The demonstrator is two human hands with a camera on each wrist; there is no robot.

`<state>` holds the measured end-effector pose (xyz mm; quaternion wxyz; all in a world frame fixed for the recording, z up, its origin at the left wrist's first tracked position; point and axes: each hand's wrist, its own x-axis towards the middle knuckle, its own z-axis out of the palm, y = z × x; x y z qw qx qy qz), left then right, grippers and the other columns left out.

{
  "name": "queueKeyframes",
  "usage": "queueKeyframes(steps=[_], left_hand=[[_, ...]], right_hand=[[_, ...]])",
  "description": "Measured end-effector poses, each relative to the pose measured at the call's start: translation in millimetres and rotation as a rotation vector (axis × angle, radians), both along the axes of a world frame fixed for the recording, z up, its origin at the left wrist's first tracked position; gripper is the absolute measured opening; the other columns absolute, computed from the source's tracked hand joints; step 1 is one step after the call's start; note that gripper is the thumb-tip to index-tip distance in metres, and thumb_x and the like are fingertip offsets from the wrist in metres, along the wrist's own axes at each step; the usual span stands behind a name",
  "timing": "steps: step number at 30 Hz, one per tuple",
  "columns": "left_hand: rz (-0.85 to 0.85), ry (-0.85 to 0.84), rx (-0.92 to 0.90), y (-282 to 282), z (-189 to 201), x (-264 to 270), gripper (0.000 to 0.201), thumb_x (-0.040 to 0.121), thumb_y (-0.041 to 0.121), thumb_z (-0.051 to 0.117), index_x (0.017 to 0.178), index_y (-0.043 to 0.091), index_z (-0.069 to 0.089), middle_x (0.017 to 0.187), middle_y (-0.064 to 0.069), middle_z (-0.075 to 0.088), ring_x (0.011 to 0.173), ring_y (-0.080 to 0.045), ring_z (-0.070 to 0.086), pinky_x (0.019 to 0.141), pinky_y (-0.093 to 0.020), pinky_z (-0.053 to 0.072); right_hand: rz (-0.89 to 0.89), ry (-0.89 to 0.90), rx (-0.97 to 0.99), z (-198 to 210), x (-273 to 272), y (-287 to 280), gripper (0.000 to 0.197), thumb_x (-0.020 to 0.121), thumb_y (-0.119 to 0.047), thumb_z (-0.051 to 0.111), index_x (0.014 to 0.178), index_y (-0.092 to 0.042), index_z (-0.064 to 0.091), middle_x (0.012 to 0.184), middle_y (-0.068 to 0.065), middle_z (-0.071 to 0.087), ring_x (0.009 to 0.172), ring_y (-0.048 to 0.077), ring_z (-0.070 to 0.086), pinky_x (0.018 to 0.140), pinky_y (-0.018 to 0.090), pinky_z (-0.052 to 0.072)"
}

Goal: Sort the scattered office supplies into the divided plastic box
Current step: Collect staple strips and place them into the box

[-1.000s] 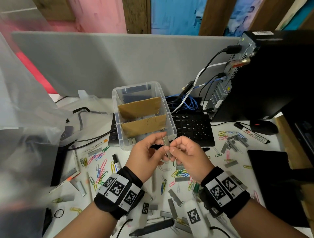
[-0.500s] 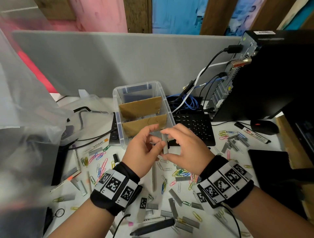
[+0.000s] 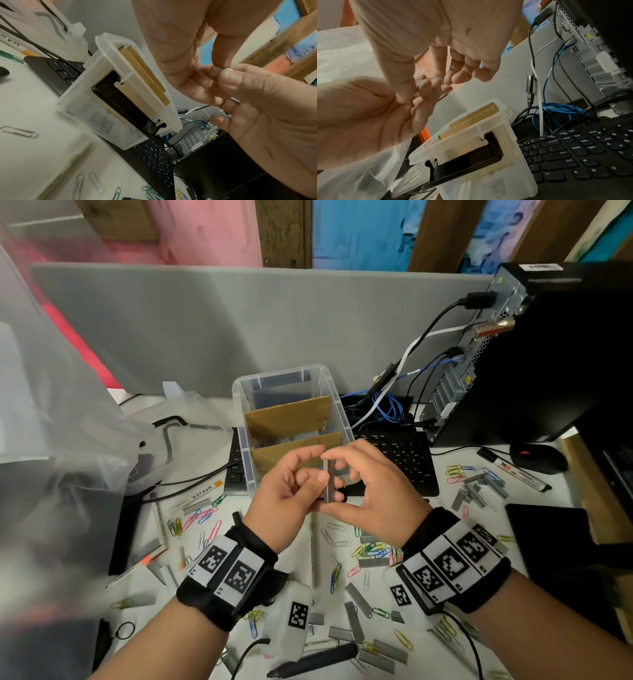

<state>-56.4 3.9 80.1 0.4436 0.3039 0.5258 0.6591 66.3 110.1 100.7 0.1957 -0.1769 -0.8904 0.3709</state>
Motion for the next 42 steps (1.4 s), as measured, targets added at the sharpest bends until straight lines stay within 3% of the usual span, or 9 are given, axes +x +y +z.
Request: queueKeyframes(steps=[4, 8, 15, 19, 22, 27, 31, 36, 42], left_hand=[[-0.033, -0.043, -0.008, -2.1, 1.9, -2.7, 0.049, 0.082, 0.010, 0.057, 0.129, 0.009, 0.046, 0.087, -0.013, 0.069, 0.081, -0.020, 0.069, 0.070, -0.034, 0.056], [0.008, -0.031, -0.013, -1.9, -0.2, -6.6, 0.042, 0.089, -0.001, 0.053, 0.129, 0.009, 0.045, 0.080, -0.006, 0.071, 0.074, -0.017, 0.069, 0.067, -0.031, 0.056], [0.058, 0.053, -0.017, -7.4, -0.1, -18.0, 0.039, 0.090, -0.002, 0.051, 0.127, 0.012, 0.045, 0.077, 0.001, 0.073, 0.074, -0.011, 0.069, 0.068, -0.028, 0.057], [0.073, 0.090, -0.020, -11.3, 0.3, -26.2, 0.039, 0.085, 0.006, 0.057, 0.123, 0.013, 0.048, 0.073, 0.000, 0.072, 0.070, -0.012, 0.068, 0.065, -0.025, 0.056], [0.110, 0.239, -0.031, -15.6, 0.8, -36.7, 0.029, 0.082, 0.018, 0.062, 0.111, 0.015, 0.057, 0.072, 0.000, 0.069, 0.072, -0.014, 0.068, 0.066, -0.026, 0.056], [0.340, 0.597, -0.133, -23.5, -14.9, -71.9, 0.011, 0.086, 0.020, 0.063, 0.095, 0.027, 0.062, 0.080, 0.011, 0.062, 0.075, -0.008, 0.059, 0.073, -0.031, 0.053], [0.372, 0.801, -0.316, -19.9, -29.8, -89.9, 0.030, 0.086, 0.009, 0.064, 0.112, 0.021, 0.058, 0.113, 0.002, 0.050, 0.099, -0.014, 0.056, 0.090, -0.043, 0.052], [0.282, 0.681, -0.395, -17.9, -38.6, -99.6, 0.052, 0.086, 0.010, 0.064, 0.132, 0.022, 0.044, 0.128, -0.001, 0.048, 0.107, -0.018, 0.059, 0.094, -0.042, 0.052], [0.262, 0.543, -0.337, -18.0, -39.0, -102.5, 0.053, 0.085, 0.005, 0.065, 0.128, 0.027, 0.045, 0.112, 0.011, 0.057, 0.093, -0.015, 0.064, 0.080, -0.046, 0.057]], right_hand=[[-0.003, 0.001, -0.010, 3.4, -1.7, 3.8, 0.056, 0.066, -0.025, 0.083, 0.116, -0.019, 0.059, 0.099, -0.024, 0.042, 0.093, -0.016, 0.043, 0.077, 0.004, 0.033], [0.032, -0.053, -0.055, 4.3, -3.2, 1.6, 0.076, 0.072, -0.029, 0.080, 0.137, -0.034, 0.041, 0.110, -0.030, 0.041, 0.100, -0.015, 0.043, 0.086, 0.004, 0.034], [0.051, 0.022, -0.105, -4.2, -10.7, -4.8, 0.039, 0.085, -0.020, 0.062, 0.123, -0.029, 0.062, 0.110, -0.015, 0.063, 0.109, 0.008, 0.055, 0.097, 0.036, 0.045], [0.061, 0.042, -0.121, -2.4, -21.6, -2.5, 0.033, 0.086, -0.018, 0.057, 0.117, -0.026, 0.067, 0.112, -0.013, 0.065, 0.111, 0.006, 0.056, 0.097, 0.025, 0.044], [0.038, 0.038, -0.129, 1.8, -29.7, 2.9, 0.032, 0.088, -0.012, 0.057, 0.114, -0.025, 0.068, 0.103, -0.010, 0.066, 0.096, 0.002, 0.059, 0.081, 0.010, 0.043], [0.022, -0.249, -0.075, 0.5, -52.5, 17.4, 0.033, 0.091, -0.009, 0.051, 0.115, -0.025, 0.068, 0.109, -0.010, 0.066, 0.074, -0.015, 0.053, 0.070, 0.001, 0.037], [0.094, -0.495, 0.023, -2.8, -79.6, 16.7, 0.036, 0.094, -0.010, 0.044, 0.120, -0.022, 0.066, 0.124, -0.004, 0.064, 0.106, 0.003, 0.057, 0.091, 0.010, 0.036], [0.181, -0.770, 0.043, -11.5, -112.2, 14.4, 0.035, 0.096, -0.010, 0.042, 0.123, -0.018, 0.064, 0.132, 0.002, 0.058, 0.124, 0.019, 0.050, 0.106, 0.025, 0.035], [0.223, -1.027, 0.093, -38.3, -138.8, 16.2, 0.034, 0.092, -0.011, 0.045, 0.123, -0.013, 0.061, 0.124, 0.010, 0.060, 0.114, 0.029, 0.056, 0.094, 0.035, 0.047]])
